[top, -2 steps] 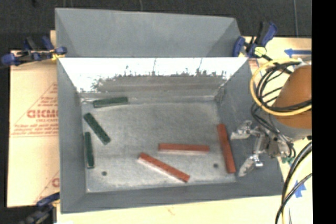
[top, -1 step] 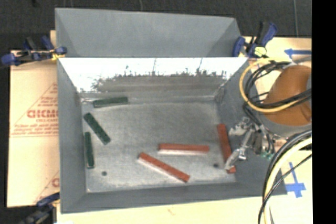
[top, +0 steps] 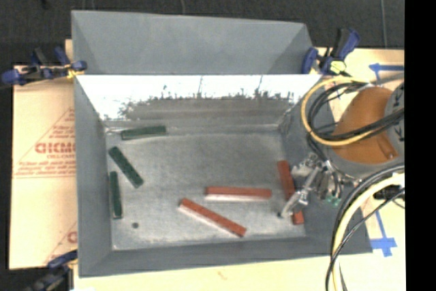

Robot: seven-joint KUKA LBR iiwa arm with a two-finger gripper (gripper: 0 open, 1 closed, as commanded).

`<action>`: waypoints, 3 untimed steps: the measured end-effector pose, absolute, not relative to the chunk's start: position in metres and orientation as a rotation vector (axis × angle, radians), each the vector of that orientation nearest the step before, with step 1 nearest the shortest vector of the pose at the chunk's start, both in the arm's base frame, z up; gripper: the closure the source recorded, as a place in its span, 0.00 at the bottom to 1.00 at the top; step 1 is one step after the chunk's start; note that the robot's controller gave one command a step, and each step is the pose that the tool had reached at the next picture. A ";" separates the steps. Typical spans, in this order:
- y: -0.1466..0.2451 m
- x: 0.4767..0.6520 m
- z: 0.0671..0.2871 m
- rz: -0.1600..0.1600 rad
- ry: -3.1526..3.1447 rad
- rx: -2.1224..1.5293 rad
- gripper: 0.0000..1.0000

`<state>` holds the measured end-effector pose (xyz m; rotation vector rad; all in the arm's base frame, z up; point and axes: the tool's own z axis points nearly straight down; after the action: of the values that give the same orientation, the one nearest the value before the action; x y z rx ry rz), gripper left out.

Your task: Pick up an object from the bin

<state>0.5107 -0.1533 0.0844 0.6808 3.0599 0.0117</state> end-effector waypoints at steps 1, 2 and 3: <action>-0.094 0.518 0.078 -0.011 3.051 0.708 0.00; -0.021 0.523 0.079 -0.010 3.039 0.728 0.00; -0.015 0.534 0.079 0.024 3.068 0.725 1.00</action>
Offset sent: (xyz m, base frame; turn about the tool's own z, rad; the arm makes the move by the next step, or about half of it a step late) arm 0.0028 0.0741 -0.0144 0.1651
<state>0.5341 -0.0149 0.0791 0.7247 3.0681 0.0236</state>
